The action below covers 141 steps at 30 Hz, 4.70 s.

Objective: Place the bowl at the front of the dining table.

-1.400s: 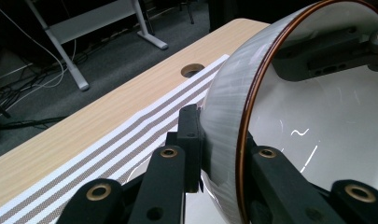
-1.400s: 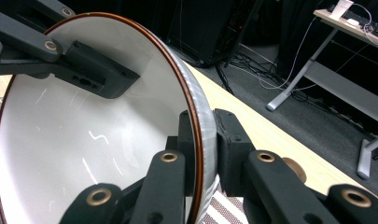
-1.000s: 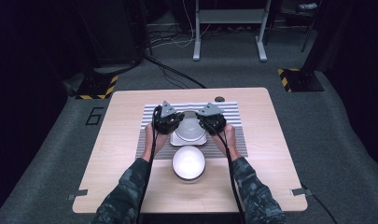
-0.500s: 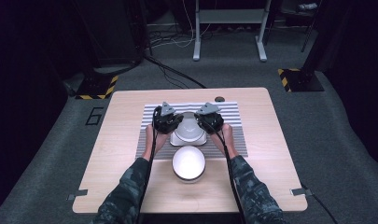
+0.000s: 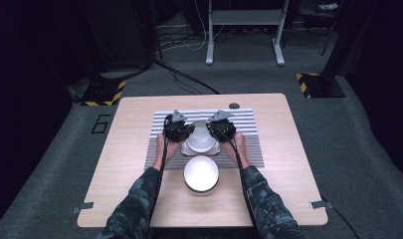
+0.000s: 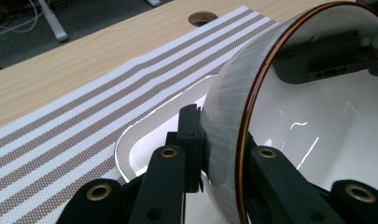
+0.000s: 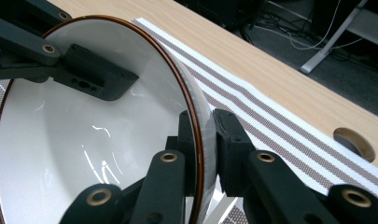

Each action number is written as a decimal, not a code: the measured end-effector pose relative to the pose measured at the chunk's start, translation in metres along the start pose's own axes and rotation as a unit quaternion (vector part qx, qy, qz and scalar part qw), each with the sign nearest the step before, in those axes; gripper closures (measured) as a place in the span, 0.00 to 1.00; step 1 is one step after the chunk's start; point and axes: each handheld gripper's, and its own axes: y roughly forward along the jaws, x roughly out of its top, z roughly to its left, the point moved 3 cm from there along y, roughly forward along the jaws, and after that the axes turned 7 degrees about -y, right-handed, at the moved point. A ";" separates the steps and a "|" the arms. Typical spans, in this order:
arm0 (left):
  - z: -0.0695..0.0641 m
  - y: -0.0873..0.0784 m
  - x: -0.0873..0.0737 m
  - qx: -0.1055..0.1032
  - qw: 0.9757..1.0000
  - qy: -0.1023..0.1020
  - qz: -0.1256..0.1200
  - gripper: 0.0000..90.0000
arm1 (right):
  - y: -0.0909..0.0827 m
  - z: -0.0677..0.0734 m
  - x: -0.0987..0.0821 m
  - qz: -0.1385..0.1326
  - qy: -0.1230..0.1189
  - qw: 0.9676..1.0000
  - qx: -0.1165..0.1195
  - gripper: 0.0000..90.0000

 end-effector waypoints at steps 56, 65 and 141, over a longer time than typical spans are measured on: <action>0.011 0.013 -0.013 0.008 0.999 -0.038 0.024 0.85 | 0.021 -0.002 -0.016 0.043 0.055 0.997 0.013 0.84; 0.014 0.015 -0.015 0.014 0.998 -0.062 0.021 0.85 | 0.028 -0.005 -0.013 0.054 0.075 0.996 0.016 0.91; 0.021 -0.009 0.005 0.001 0.991 -0.098 0.093 0.05 | -0.003 -0.029 -0.018 0.078 0.134 0.986 0.068 0.05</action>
